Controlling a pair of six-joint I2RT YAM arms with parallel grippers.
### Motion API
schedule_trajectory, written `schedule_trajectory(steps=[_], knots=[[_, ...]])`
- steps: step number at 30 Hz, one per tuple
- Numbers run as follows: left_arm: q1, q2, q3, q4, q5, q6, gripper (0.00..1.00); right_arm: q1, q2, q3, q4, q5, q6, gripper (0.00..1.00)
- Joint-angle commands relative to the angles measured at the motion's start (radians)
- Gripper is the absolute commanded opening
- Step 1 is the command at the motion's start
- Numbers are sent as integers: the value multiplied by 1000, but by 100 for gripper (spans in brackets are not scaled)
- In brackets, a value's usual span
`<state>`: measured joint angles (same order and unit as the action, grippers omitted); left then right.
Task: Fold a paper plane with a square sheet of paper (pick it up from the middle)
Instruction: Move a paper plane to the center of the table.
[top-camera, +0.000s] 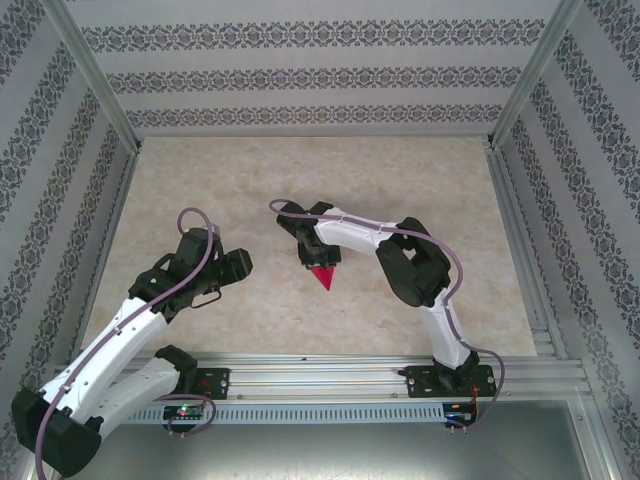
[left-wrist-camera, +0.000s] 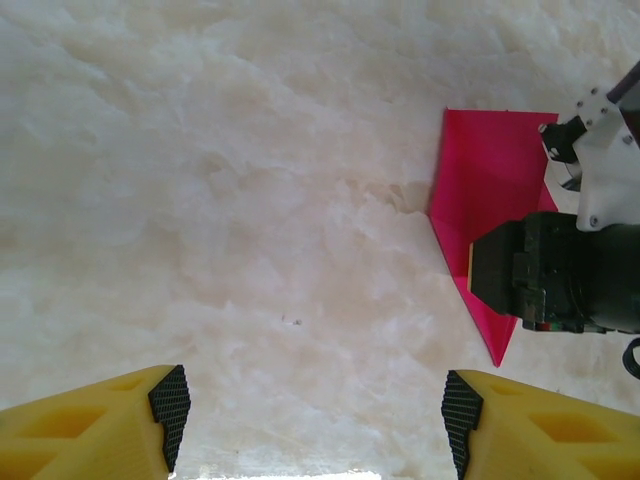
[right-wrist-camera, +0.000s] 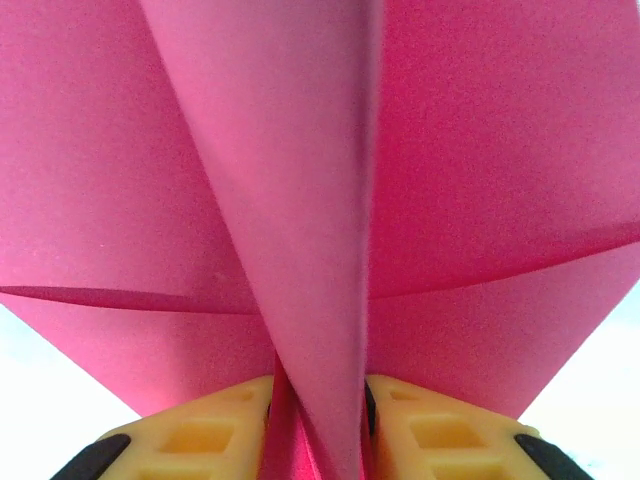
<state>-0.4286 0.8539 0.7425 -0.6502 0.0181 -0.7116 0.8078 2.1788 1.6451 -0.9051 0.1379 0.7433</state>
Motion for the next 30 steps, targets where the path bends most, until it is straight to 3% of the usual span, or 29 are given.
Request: schedule_trajectory(steps=[1, 12, 18, 25, 30], knots=[[29, -16, -5, -42, -22, -16, 71, 8, 53, 43, -23, -8, -16, 29], [101, -29, -29, 15, -6, -39, 71, 4, 81, 120, -26, -39, -56, 26], [142, -25, -29, 28, 35, -9, 71, -7, 79, 111, -33, -22, -49, 30], [149, 30, -22, 56, 77, -13, 71, -12, 85, 144, -66, 3, -34, 32], [152, 56, -12, 91, 72, -17, 71, -25, 72, 110, -16, -49, -8, 31]])
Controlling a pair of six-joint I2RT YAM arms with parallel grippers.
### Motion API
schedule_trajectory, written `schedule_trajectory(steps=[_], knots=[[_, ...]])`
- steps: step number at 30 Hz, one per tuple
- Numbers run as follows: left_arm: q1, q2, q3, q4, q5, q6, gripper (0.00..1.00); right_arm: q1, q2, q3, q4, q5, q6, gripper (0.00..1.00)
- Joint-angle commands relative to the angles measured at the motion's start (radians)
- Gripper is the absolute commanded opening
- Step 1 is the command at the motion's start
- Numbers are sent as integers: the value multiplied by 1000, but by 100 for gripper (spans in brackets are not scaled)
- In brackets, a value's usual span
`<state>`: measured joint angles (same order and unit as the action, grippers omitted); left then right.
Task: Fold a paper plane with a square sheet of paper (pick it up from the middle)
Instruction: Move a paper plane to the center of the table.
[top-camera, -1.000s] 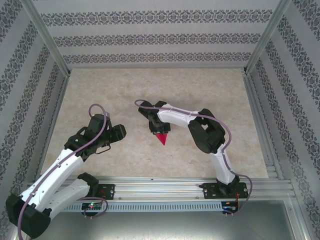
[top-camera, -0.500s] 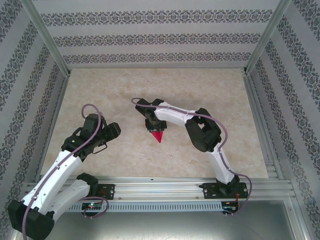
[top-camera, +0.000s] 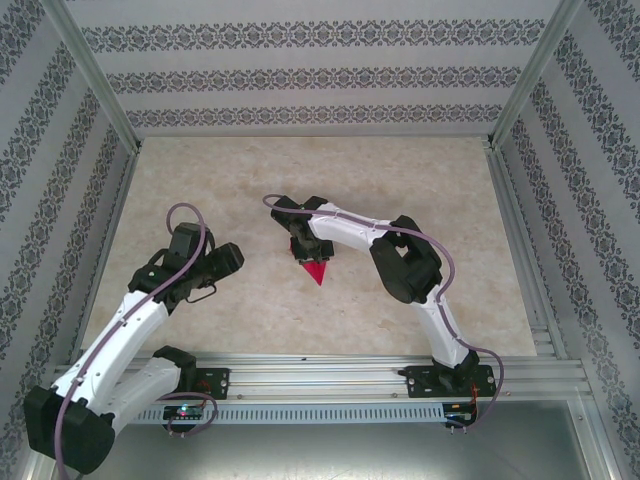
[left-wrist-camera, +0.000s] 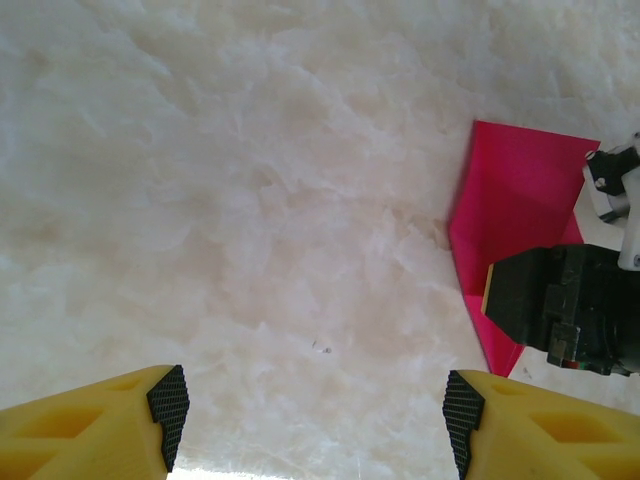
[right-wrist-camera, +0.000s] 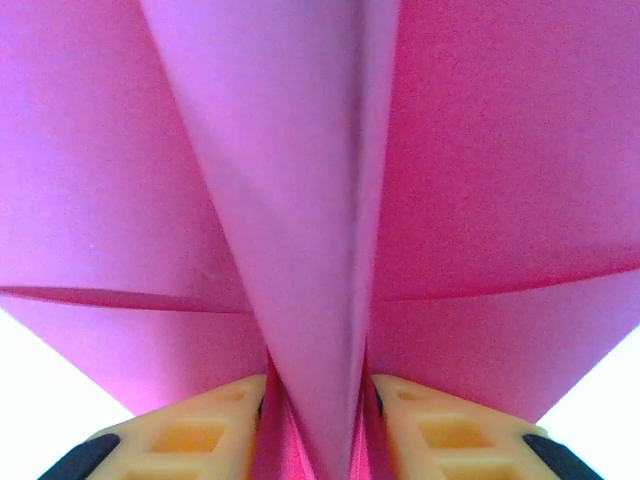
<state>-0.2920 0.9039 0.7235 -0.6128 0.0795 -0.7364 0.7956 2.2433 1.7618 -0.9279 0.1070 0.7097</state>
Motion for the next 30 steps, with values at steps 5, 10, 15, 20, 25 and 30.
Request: schedule_trajectory(steps=[5, 10, 15, 20, 25, 30], knots=[[19, 49, 26, 79, 17, 7, 71, -20, -22, -18, 50, -39, 46, 31], [19, 84, 57, 65, 15, 12, 71, -26, -52, -63, 89, -37, 92, 28], [23, 104, 59, 72, 3, 4, 71, -24, -64, -77, 115, -27, 128, 27], [24, 117, 72, 96, -7, 1, 70, -35, -89, -83, 132, -34, 99, 21], [22, 115, 72, 92, -24, 14, 71, -40, -89, -49, 89, -36, 72, 29], [23, 111, 71, 126, -25, 41, 71, -38, -187, -52, 99, -17, 48, 45]])
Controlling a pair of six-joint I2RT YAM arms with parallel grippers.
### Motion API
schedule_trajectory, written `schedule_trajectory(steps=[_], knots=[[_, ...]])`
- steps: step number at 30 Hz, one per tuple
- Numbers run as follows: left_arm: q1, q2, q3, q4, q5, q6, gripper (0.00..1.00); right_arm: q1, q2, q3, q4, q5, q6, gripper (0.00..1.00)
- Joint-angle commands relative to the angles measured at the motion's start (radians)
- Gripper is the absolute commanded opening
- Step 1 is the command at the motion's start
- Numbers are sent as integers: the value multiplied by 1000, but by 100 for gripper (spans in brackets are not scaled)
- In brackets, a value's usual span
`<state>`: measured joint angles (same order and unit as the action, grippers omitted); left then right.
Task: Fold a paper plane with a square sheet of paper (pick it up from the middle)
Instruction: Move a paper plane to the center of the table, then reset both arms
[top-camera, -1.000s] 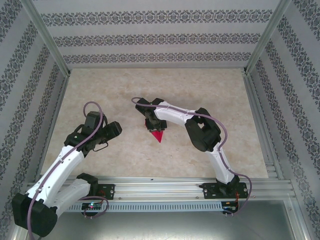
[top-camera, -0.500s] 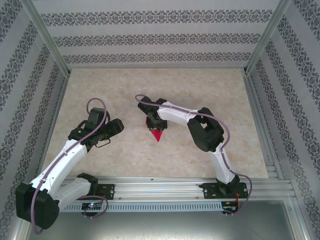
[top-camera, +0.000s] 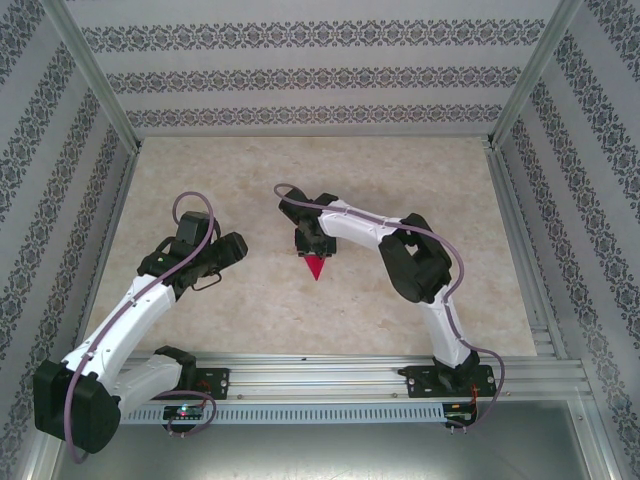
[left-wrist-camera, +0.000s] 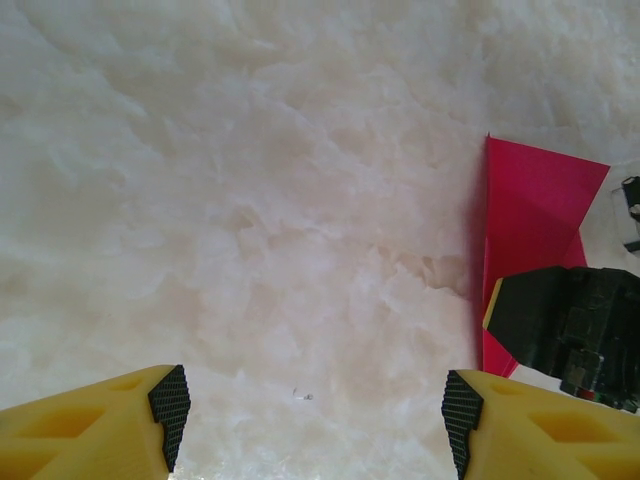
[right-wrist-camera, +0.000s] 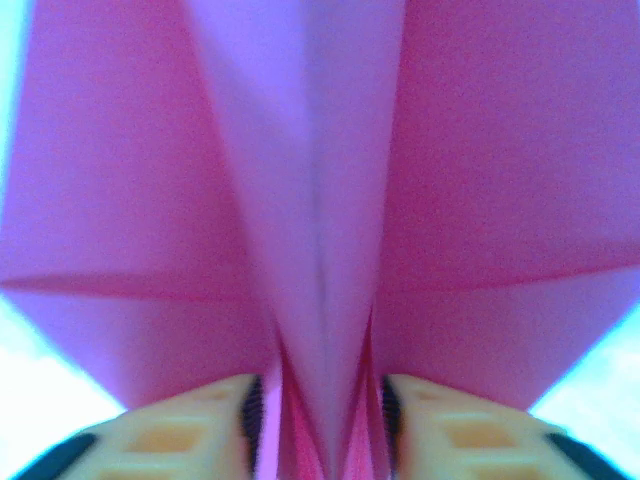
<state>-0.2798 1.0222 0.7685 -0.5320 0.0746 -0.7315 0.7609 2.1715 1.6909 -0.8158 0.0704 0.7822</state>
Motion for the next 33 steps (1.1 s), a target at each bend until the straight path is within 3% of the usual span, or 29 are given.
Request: schedule_trajectory(steps=[1, 6, 10, 14, 16, 17, 20, 24, 29, 33], knots=[[11, -9, 26, 50, -23, 42, 71, -5, -143, 5, -3, 19, -32, 46], [11, -18, 32, 78, -72, 74, 75, -20, -324, -94, 42, 88, -75, 55], [11, -16, 44, 89, -175, 103, 84, -64, -554, -238, 84, 327, -132, 62], [11, 2, 43, 140, -318, 170, 100, -225, -778, -464, 200, 507, -228, 68], [12, 20, 51, 155, -408, 201, 100, -296, -875, -588, 301, 590, -313, 71], [13, 33, 49, 179, -451, 239, 100, -333, -925, -662, 395, 600, -376, 78], [29, 67, 45, 245, -580, 342, 100, -438, -1002, -899, 685, 583, -551, 92], [124, 128, 28, 296, -606, 397, 100, -564, -950, -976, 746, 439, -602, 93], [190, 137, -46, 397, -611, 460, 100, -583, -819, -1002, 882, 377, -651, 92], [206, 146, -142, 550, -616, 532, 100, -583, -758, -1082, 1123, 280, -690, 92]])
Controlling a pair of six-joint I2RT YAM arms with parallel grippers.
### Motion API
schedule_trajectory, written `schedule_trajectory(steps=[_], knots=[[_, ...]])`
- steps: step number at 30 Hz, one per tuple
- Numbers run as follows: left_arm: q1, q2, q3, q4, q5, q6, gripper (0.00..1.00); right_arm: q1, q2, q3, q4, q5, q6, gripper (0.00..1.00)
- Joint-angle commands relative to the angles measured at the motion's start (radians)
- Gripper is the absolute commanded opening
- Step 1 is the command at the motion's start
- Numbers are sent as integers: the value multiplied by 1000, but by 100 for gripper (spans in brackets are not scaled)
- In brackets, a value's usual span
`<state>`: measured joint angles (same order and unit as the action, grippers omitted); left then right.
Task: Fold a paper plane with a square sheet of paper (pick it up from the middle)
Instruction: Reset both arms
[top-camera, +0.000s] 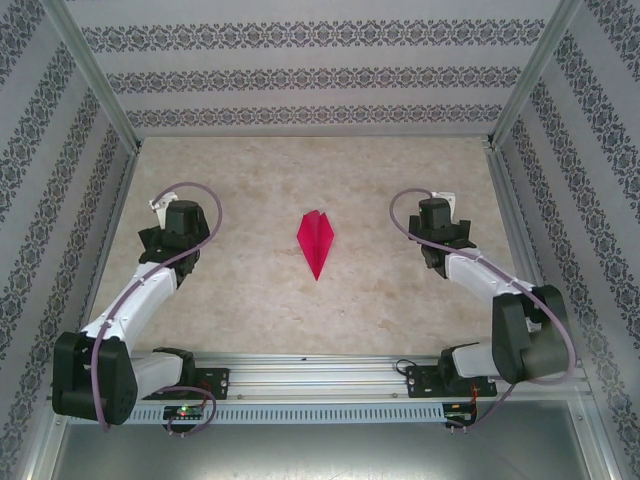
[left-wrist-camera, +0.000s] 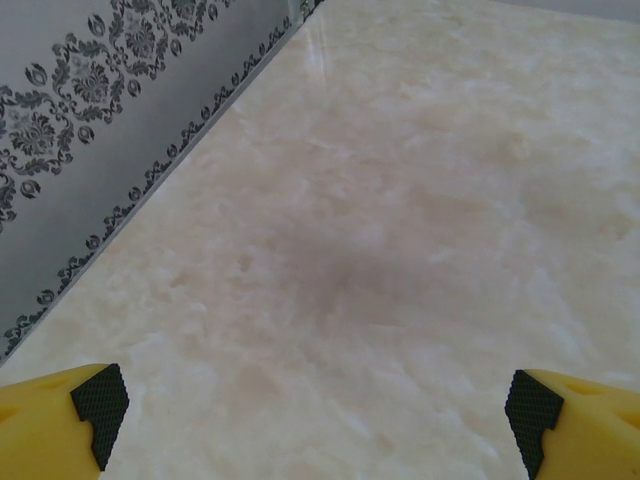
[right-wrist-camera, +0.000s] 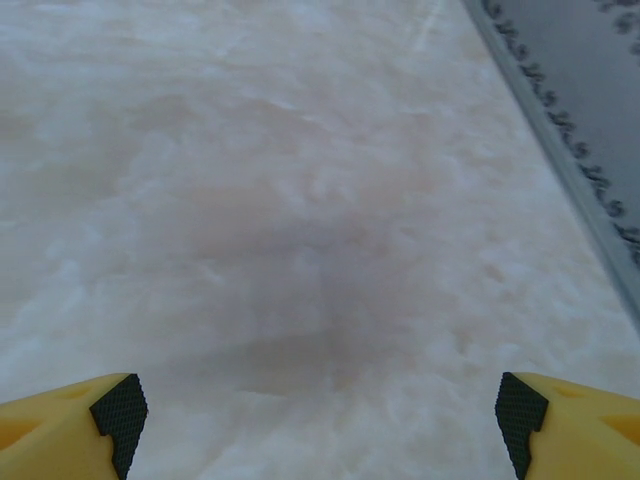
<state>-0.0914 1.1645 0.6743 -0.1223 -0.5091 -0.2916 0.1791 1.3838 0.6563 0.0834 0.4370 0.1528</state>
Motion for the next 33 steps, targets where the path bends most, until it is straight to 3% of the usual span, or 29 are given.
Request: schedule_trajectory(steps=[1, 2, 7, 13, 15, 18, 22, 24, 27, 29, 30, 33], knots=[[19, 0, -55, 151, -34, 96, 100, -1, 42, -62, 277, -108, -69, 92], [22, -4, -66, 176, -24, 100, 100, -2, 58, -73, 331, -132, -81, 92], [48, 56, -145, 367, 37, 102, 100, -26, 75, -34, 280, -214, -106, 89], [53, 169, -228, 666, 123, 132, 100, -84, -60, -237, 524, -275, -117, 92], [54, 202, -234, 702, 169, 154, 100, -113, -71, -302, 669, -222, -124, 94], [58, 236, -235, 749, 211, 186, 100, -199, -37, -337, 753, -308, -44, 94], [101, 302, -286, 924, 287, 179, 100, -198, 45, -322, 813, -370, -62, 95], [99, 300, -280, 899, 364, 207, 100, -194, 91, -319, 825, -390, -72, 95], [99, 410, -296, 1049, 470, 262, 100, -190, 137, -319, 880, -421, -88, 97], [98, 383, -269, 942, 465, 253, 100, -188, 114, -276, 798, -420, -94, 98], [96, 407, -283, 1016, 461, 259, 100, -183, 125, -279, 827, -414, -97, 98], [87, 403, -275, 993, 437, 262, 100, -138, 121, -278, 816, -293, -112, 98]])
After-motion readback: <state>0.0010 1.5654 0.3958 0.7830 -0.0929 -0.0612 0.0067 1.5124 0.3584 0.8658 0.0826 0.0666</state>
